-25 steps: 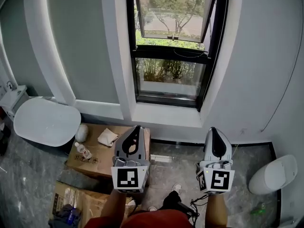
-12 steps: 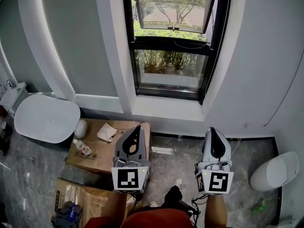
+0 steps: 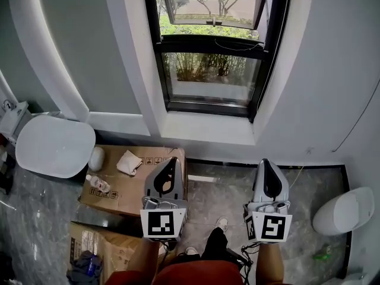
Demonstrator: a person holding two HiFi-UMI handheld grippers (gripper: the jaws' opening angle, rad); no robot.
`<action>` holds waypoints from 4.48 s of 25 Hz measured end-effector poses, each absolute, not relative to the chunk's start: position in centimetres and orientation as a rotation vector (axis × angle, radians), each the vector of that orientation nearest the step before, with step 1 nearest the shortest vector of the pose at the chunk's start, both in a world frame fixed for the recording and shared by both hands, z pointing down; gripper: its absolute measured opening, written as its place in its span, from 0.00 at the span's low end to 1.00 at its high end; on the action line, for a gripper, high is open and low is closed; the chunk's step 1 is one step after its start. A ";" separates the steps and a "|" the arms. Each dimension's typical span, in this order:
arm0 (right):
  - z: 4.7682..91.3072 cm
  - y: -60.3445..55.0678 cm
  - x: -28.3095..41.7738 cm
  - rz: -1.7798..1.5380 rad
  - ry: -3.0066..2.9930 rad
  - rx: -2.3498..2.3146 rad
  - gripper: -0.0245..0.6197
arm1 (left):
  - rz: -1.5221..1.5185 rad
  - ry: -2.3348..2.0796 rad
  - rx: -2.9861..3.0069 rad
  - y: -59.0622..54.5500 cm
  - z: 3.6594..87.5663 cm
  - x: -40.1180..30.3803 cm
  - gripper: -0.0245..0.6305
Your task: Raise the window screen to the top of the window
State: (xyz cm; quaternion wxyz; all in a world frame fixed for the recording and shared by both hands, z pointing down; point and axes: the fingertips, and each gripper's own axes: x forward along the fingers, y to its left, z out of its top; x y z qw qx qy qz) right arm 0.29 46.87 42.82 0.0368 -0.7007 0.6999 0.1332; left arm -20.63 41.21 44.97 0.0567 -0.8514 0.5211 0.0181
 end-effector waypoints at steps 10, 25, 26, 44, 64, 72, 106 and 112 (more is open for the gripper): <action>45.8 41.0 3.5 0.305 2.192 -2.174 0.05 | -0.027 1.597 -2.616 35.6 47.9 -17.2 0.05; 46.4 33.2 11.8 0.261 2.207 -2.199 0.05 | -0.057 1.600 -2.645 27.7 47.6 -8.3 0.04; 46.2 32.7 12.5 0.262 2.205 -2.195 0.05 | -0.054 1.599 -2.644 27.2 47.4 -7.5 0.05; 43.1 28.5 19.7 0.324 2.169 -2.092 0.05 | 0.028 1.589 -2.508 23.2 42.6 -1.0 0.05; 42.8 14.9 18.1 0.398 2.185 -2.063 0.05 | 0.078 1.682 -2.456 9.5 42.6 -5.0 0.05; 44.5 7.1 17.3 0.331 2.208 -2.109 0.05 | 0.019 1.695 -2.515 1.1 44.6 -5.9 0.04; 43.9 -11.3 12.8 0.285 2.172 -2.190 0.05 | 0.082 1.648 -2.605 -17.3 45.0 -10.7 0.05; 43.6 -12.8 14.0 0.272 2.166 -2.132 0.05 | 0.091 1.661 -2.563 -18.2 43.6 -9.5 0.04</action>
